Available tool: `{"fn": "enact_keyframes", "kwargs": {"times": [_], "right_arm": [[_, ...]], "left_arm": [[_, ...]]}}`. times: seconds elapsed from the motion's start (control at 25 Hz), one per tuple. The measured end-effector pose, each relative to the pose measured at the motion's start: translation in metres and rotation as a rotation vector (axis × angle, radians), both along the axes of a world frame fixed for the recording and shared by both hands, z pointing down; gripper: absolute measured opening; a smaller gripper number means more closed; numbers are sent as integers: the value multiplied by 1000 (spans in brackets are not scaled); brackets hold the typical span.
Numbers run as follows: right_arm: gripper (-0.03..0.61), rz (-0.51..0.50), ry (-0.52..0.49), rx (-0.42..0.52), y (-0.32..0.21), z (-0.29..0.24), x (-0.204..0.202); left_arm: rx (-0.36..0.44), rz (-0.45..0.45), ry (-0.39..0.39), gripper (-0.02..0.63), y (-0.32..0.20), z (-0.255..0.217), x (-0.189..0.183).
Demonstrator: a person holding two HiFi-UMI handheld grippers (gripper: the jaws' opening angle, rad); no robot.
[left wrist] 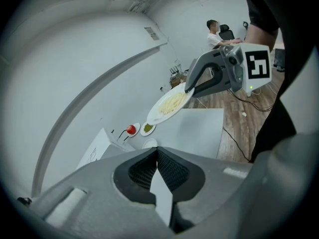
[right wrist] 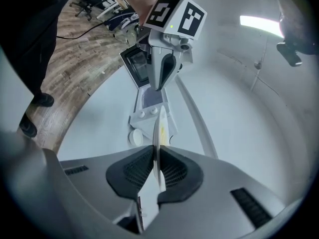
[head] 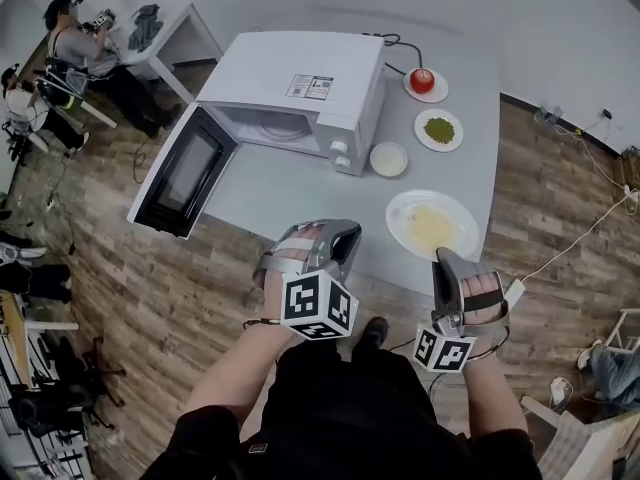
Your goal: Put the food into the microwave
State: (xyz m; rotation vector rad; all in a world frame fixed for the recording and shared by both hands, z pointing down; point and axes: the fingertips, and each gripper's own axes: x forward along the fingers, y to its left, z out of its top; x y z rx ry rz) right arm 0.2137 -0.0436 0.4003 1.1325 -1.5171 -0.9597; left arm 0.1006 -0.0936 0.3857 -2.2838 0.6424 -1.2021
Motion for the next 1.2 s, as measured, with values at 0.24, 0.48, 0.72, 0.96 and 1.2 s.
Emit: {"fn": "enact_keyframes", "kwargs": {"times": [0.24,0.48,0.72,0.96,1.2], "right_arm": [[44,-32,19,20,-9,-19,-36],[44,-38,17,37,-22,-36,-101],[44,-11,12,63,-43,-54,-187],[44,17,-8,78,-69,-66,-262],[44,-20,9,48,-92,-59,-319]], "left_arm": [[23,-33,1,8,3,-15,-45],[55,-51,19,8,-7,-32,-117],[66,-20,17,8,-16,-41,-201],[60,34,-3,8,-26,-37,-268],[57,35,16,8,-44,-40,-308]]}}
